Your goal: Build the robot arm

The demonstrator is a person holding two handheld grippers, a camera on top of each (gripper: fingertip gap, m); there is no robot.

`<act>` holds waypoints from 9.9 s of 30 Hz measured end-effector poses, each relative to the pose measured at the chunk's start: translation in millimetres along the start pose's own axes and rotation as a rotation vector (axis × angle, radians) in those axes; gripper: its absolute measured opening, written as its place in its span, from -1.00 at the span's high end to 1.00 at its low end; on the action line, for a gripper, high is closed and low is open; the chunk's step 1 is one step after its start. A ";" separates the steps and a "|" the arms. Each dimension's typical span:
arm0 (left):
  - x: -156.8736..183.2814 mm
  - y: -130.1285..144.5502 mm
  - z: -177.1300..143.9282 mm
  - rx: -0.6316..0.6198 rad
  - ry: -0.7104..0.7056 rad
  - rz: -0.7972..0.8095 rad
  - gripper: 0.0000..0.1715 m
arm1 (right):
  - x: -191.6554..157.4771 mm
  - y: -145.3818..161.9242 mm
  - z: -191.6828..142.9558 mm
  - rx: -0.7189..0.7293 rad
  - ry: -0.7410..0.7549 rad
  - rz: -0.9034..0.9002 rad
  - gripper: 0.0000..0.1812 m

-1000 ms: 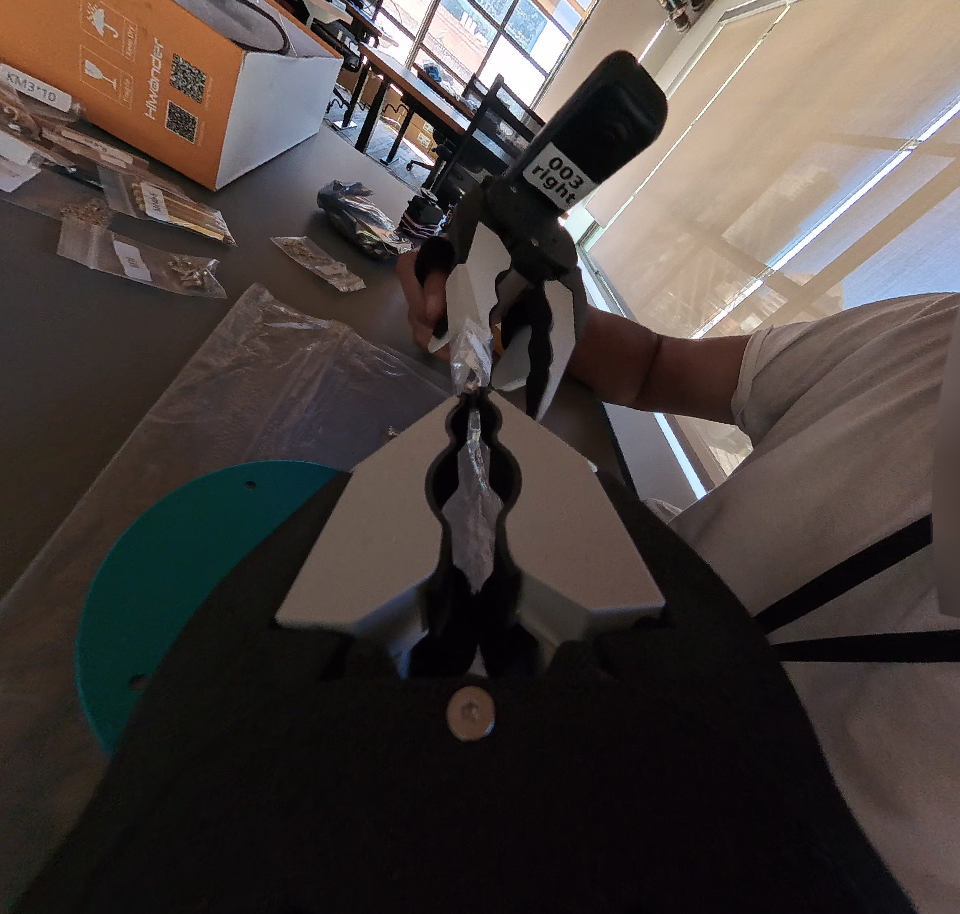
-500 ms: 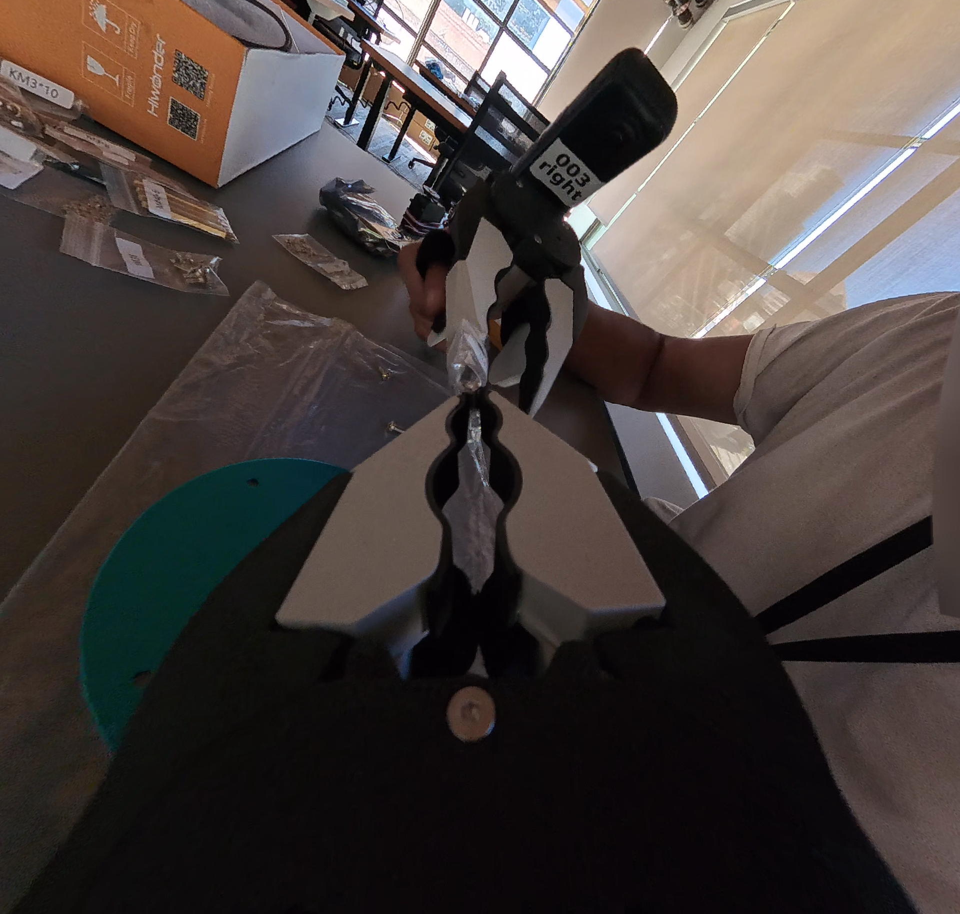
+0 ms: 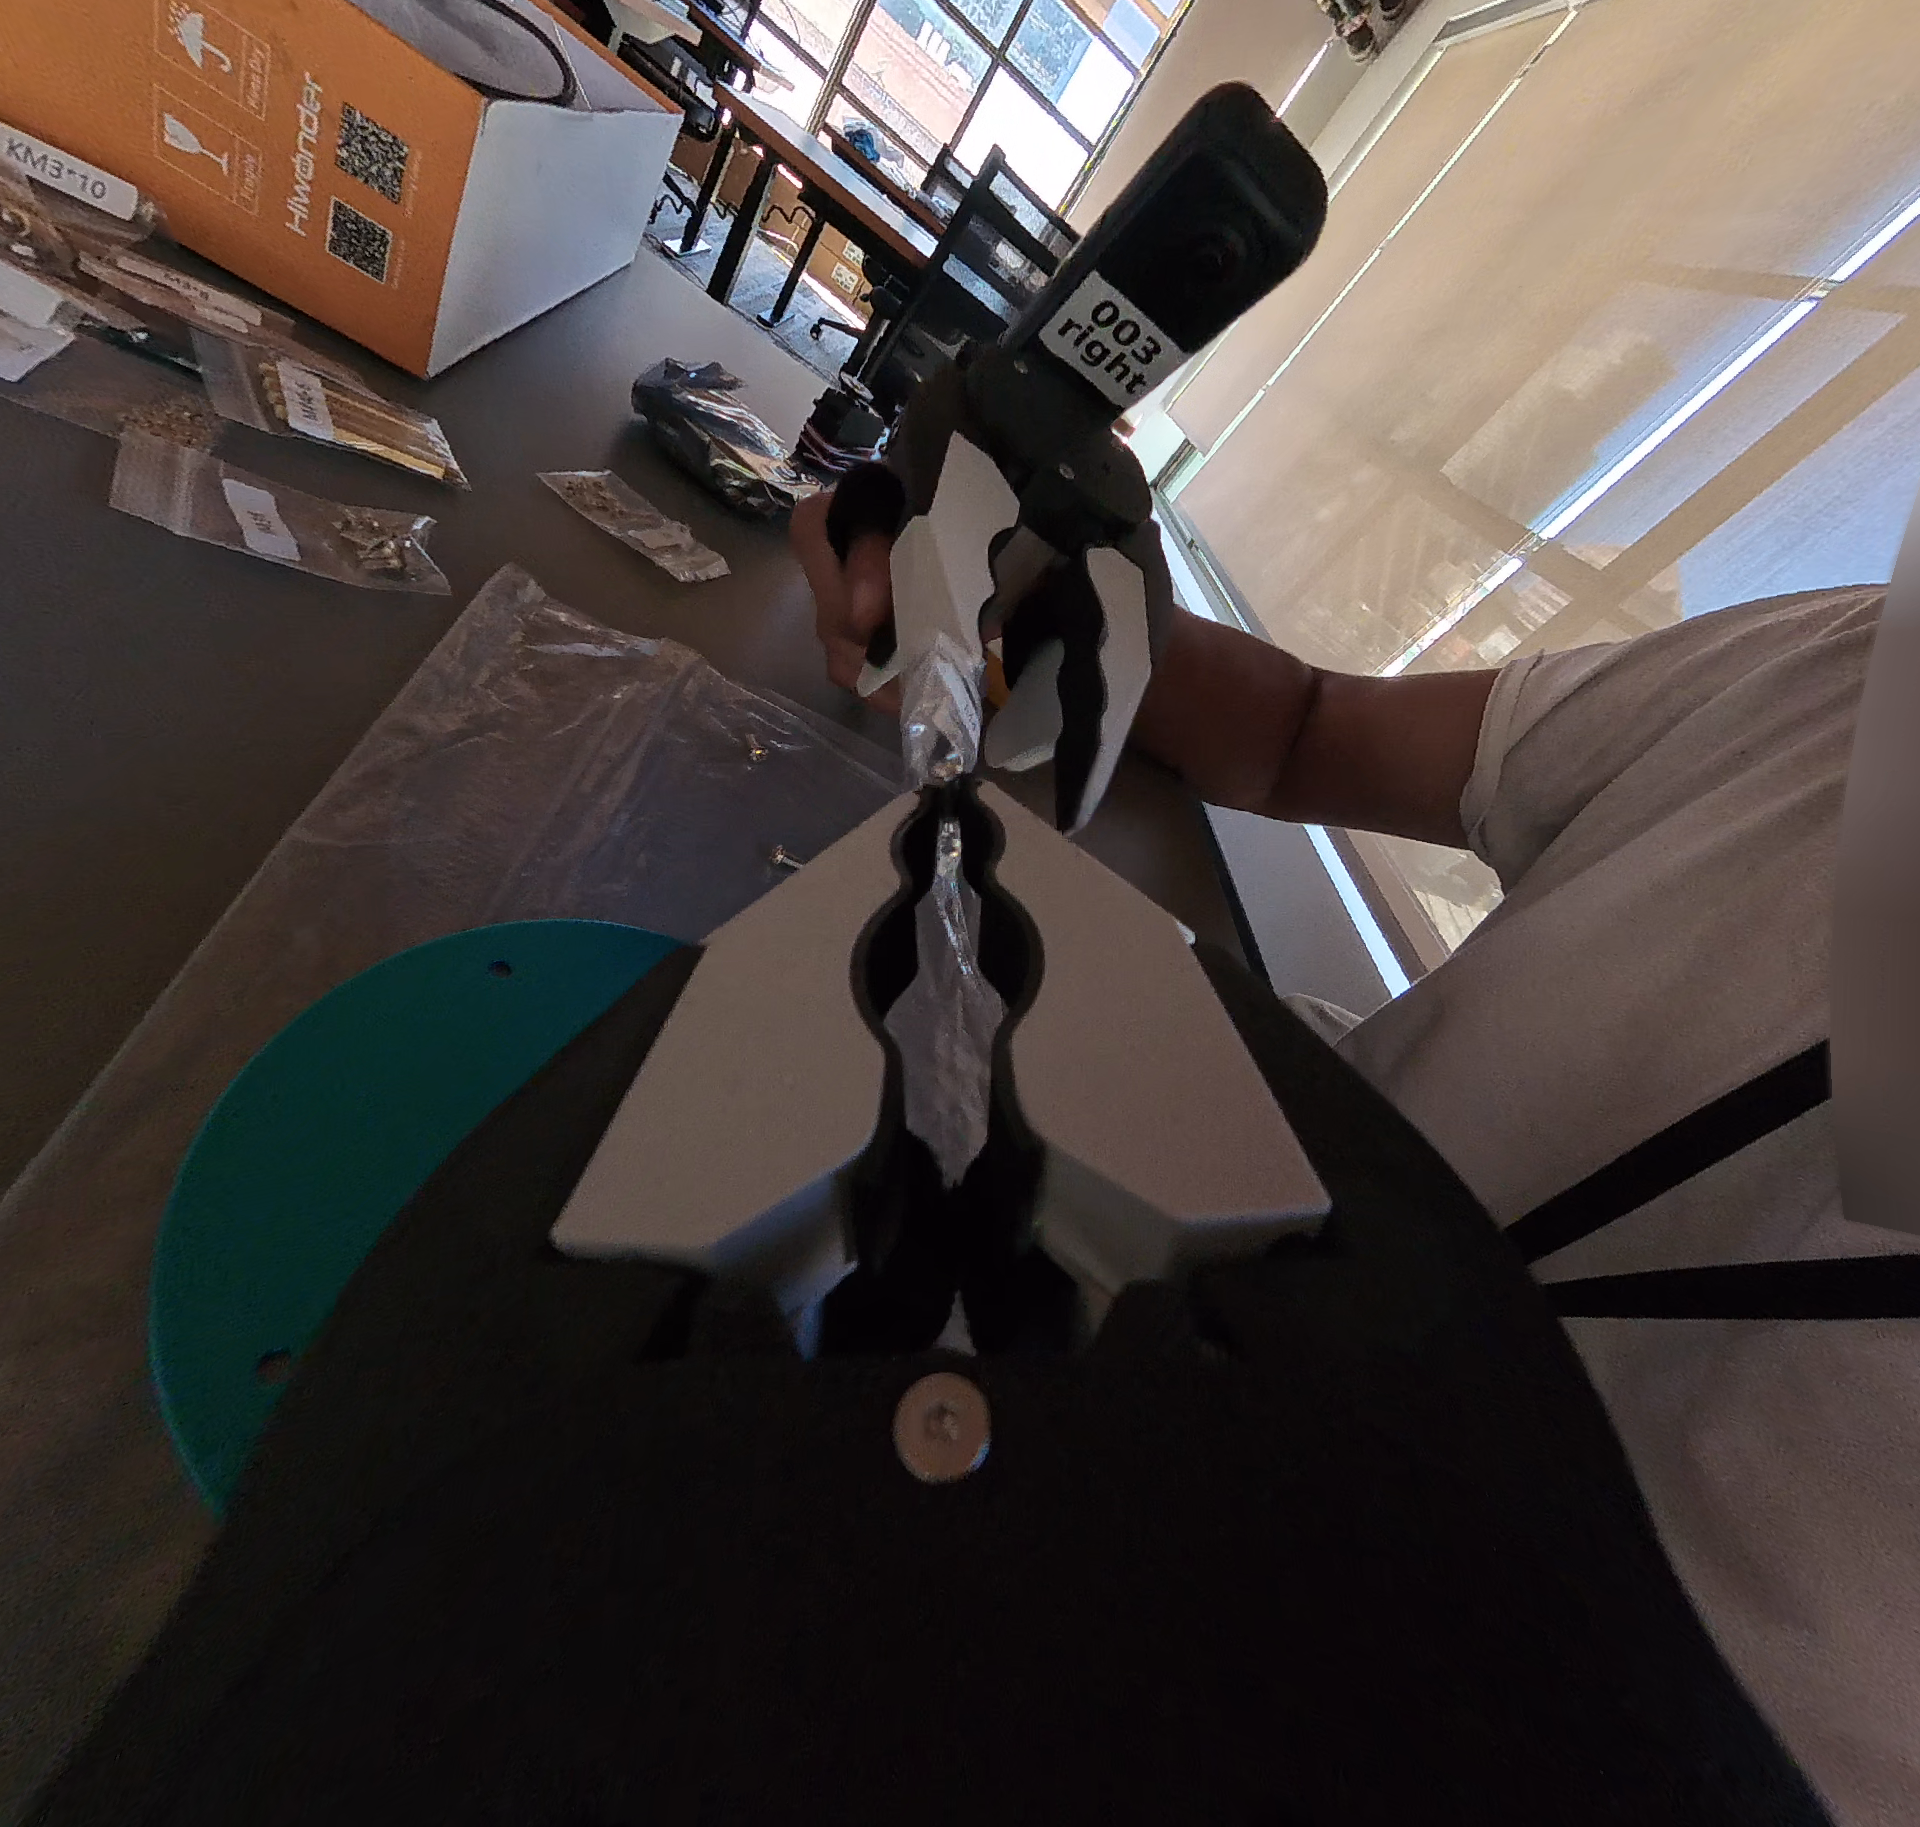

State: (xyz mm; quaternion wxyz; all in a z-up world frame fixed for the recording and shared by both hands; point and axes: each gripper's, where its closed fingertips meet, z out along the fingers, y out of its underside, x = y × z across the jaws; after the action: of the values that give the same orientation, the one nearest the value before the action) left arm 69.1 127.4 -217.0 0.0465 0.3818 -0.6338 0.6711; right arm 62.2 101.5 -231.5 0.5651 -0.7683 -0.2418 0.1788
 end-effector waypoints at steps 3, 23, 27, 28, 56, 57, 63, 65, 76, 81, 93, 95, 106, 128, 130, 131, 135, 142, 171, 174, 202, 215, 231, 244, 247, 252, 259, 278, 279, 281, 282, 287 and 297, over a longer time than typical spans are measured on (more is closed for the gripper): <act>-0.4 -0.4 -0.9 0.002 0.001 -0.003 0.97 | 2.3 -0.8 -4.5 -0.003 0.009 0.000 0.65; 0.3 -0.7 -2.2 0.003 0.009 -0.005 0.97 | 1.6 3.4 -6.7 -0.045 0.016 -0.034 0.72; 1.9 -0.3 -2.1 0.004 0.020 -0.009 0.97 | 5.1 -3.5 -12.0 -0.011 0.027 -0.028 0.69; 2.8 0.2 -1.1 0.004 0.024 -0.009 0.97 | 3.9 -6.2 -10.9 0.009 0.022 -0.027 0.64; 3.3 0.7 -1.3 0.005 0.028 -0.013 0.97 | -3.4 -0.1 -10.1 -0.027 -0.013 -0.041 0.76; 3.1 0.6 -1.5 0.006 0.028 -0.014 0.97 | -2.5 -1.3 -11.4 -0.022 -0.010 -0.041 0.77; 2.7 1.7 -0.6 0.002 0.024 -0.013 0.97 | -2.7 1.5 -7.2 -0.029 -0.008 -0.044 0.73; 2.6 0.9 -1.3 0.004 0.023 -0.014 0.97 | -3.8 5.0 -6.0 -0.046 -0.015 -0.041 0.73; -2.5 -3.2 -3.7 0.029 0.004 -0.028 0.97 | 14.6 -7.0 -11.4 0.023 0.069 0.017 0.87; -6.8 -2.8 -4.2 0.025 -0.016 -0.038 0.97 | 24.2 -4.6 -9.8 -0.002 0.098 0.110 1.00; 0.2 -5.8 -9.1 -0.030 -0.014 0.059 0.61 | 11.1 -26.2 -21.6 -0.388 -0.012 0.070 1.00; 4.1 -11.7 -12.9 -0.015 -0.029 0.133 0.61 | 5.8 -20.1 -24.8 -0.601 -0.074 0.058 1.00; 43.9 1.8 -8.2 -0.098 0.066 0.318 0.74 | -18.1 -26.1 2.7 -1.054 -0.322 0.053 1.00; 35.8 -31.2 -28.5 0.128 -0.002 0.374 1.00 | 24.9 -81.5 10.1 -0.325 -0.013 0.050 0.68; 37.2 -42.9 -36.6 0.201 0.007 0.363 1.00 | 39.8 -101.4 2.2 0.057 0.085 0.150 0.59; 39.5 -46.7 -39.7 0.227 0.023 0.358 1.00 | 43.4 -102.7 -1.1 0.186 0.106 0.201 0.49; 43.2 -51.0 -44.7 0.269 0.077 0.320 1.00 | 32.7 -84.1 5.0 0.376 0.025 0.339 0.51; 44.1 -42.8 -39.0 0.229 0.098 0.311 1.00 | 12.1 -83.5 23.2 0.379 -0.094 0.336 0.77; 41.2 -35.8 -33.9 0.199 0.061 0.343 1.00 | 15.0 -78.9 28.2 0.314 -0.007 0.288 1.00; 43.4 -36.3 -33.0 0.209 0.046 0.384 0.98 | 13.1 -81.0 28.2 0.320 -0.008 0.276 1.00; 37.1 -38.4 -36.9 0.169 0.015 0.364 1.00 | 20.7 -78.6 21.5 0.345 -0.027 0.343 1.00; 53.6 -46.1 -254.1 0.370 -0.775 0.140 0.72 | 58.5 -58.0 -5.3 0.209 0.309 0.272 1.00; 115.4 119.7 -275.4 0.487 -1.108 -0.009 0.79 | 111.8 -13.9 -42.4 -0.007 0.668 0.250 1.00; 128.6 125.6 -245.0 0.389 -1.089 0.115 0.78 | 211.4 8.1 -54.1 -0.572 0.770 0.434 1.00; 139.5 126.9 -244.4 0.406 -1.092 0.146 0.78 | 224.1 2.4 -25.6 -0.430 0.623 0.617 1.00; 148.2 130.9 -252.3 0.409 -1.112 0.149 0.78 | 234.3 42.0 -17.0 -0.456 0.570 0.699 1.00; 145.6 128.6 -251.0 0.399 -1.121 0.158 0.78 | 239.2 70.3 -56.2 -0.677 0.768 0.491 1.00; 118.3 113.1 -208.3 0.264 -1.000 0.182 0.78 | 61.5 99.0 -142.9 -0.614 0.699 0.421 0.57; 118.6 110.6 -205.5 0.258 -0.989 0.187 0.78 | 59.2 97.6 -140.8 -0.576 0.699 0.438 0.59; 120.7 106.3 -199.7 0.246 -0.971 0.197 0.78 | 62.3 94.0 -146.7 -0.534 0.739 0.449 0.62; 122.4 104.5 -197.4 0.242 -0.968 0.206 0.78 | 67.0 95.0 -152.5 -0.538 0.767 0.437 0.62; 129.1 103.0 -186.6 0.232 -0.961 0.233 0.78 | 81.8 117.2 -143.0 -0.630 0.693 0.455 0.50; 126.8 110.1 -181.3 0.251 -0.967 0.177 0.78 | 99.9 71.0 -149.6 -0.546 0.672 0.455 1.00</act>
State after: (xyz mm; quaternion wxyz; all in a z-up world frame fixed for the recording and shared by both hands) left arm -162.6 213.4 -217.0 -0.3554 0.5965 -0.5273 0.4898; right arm 238.0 24.5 -255.0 0.3362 -0.9370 0.0901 -0.0303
